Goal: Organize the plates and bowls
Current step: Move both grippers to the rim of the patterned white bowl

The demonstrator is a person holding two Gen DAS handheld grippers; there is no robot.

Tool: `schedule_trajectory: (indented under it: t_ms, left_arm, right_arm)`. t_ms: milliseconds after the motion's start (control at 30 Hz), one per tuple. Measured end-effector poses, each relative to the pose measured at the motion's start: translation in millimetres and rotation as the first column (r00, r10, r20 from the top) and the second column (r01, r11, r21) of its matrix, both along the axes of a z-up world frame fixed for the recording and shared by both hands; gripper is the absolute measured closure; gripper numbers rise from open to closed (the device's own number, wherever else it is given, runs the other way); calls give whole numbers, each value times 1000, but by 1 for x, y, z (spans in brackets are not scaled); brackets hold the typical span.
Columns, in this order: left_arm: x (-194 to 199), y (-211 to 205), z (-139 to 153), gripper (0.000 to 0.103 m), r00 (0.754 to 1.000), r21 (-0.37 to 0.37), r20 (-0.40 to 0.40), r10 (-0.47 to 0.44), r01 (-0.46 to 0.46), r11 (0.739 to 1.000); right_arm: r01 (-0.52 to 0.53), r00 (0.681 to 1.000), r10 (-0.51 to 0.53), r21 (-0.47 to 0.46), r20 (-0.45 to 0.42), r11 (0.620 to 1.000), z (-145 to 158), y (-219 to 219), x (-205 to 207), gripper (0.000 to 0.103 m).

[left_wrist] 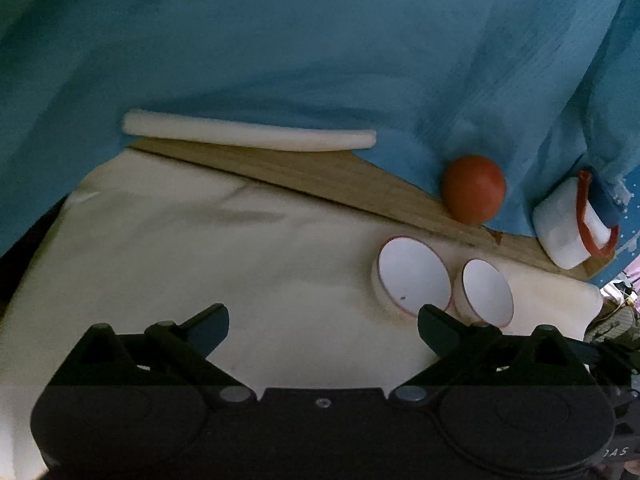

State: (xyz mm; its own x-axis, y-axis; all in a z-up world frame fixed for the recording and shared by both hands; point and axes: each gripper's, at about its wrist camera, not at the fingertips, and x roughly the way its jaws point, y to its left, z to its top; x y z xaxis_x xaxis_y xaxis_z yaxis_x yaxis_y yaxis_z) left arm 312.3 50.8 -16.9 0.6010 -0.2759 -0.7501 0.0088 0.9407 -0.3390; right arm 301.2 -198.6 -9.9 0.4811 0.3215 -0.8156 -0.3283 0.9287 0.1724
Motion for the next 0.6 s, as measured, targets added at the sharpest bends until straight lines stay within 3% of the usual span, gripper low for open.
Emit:
schedule_trajectory:
  t_ms: [467,600]
  left_arm:
    - [43,-42,-28,2,998,51,-65,22,-18,999]
    - [48,-49,-34,2,996,74,-81,32,-26,997]
  right_arm:
    - [-96,995,96,-2,-16,995,-17,-16,78,4]
    - [-113,993,113,20,-35,993,-26,-14,94,12]
